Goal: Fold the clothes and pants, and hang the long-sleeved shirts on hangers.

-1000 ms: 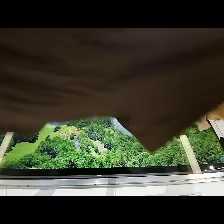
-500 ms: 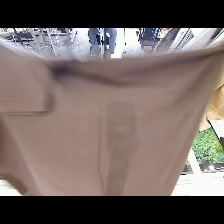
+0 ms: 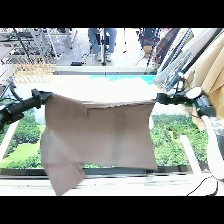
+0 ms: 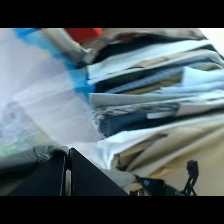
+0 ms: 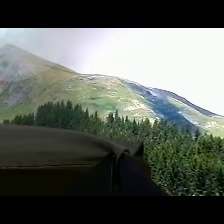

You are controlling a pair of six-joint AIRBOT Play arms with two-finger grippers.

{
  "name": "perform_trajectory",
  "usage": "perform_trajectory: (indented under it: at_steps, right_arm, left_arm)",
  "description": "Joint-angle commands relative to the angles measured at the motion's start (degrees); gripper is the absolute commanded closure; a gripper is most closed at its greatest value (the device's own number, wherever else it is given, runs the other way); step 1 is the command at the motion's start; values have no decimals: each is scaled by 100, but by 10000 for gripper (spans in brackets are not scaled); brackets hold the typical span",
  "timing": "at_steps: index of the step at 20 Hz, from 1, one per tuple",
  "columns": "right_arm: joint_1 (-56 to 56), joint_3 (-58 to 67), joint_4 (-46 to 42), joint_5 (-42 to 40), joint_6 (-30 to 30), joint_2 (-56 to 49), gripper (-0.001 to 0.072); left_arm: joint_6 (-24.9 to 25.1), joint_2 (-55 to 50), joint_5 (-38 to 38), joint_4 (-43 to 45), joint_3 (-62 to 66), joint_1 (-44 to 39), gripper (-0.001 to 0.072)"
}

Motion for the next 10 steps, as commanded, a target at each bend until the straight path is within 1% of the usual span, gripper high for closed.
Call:
perform_trajectory:
  at_steps: [1,3,5,6,8,10]
  right_arm:
    - [44,-138,243,-719,59,-546,699]
    - [44,-127,243,-643,55,-542,699]
    - [44,-127,243,-354,55,-542,699]
    - [44,-127,240,-57,55,-542,699]
    - [44,-127,240,846,59,-542,699]
    - [44,-129,173,1864,155,-542,699]
  left_arm:
    - [-116,-866,260,120,387,-149,704]
    - [-138,-879,389,142,389,-131,704]
    - [-511,-879,387,214,389,-46,704]
    - [-815,-879,382,437,389,13,704]
    - [-1456,-879,267,1097,389,149,704]
    - [-1661,-879,-103,1545,389,354,704]
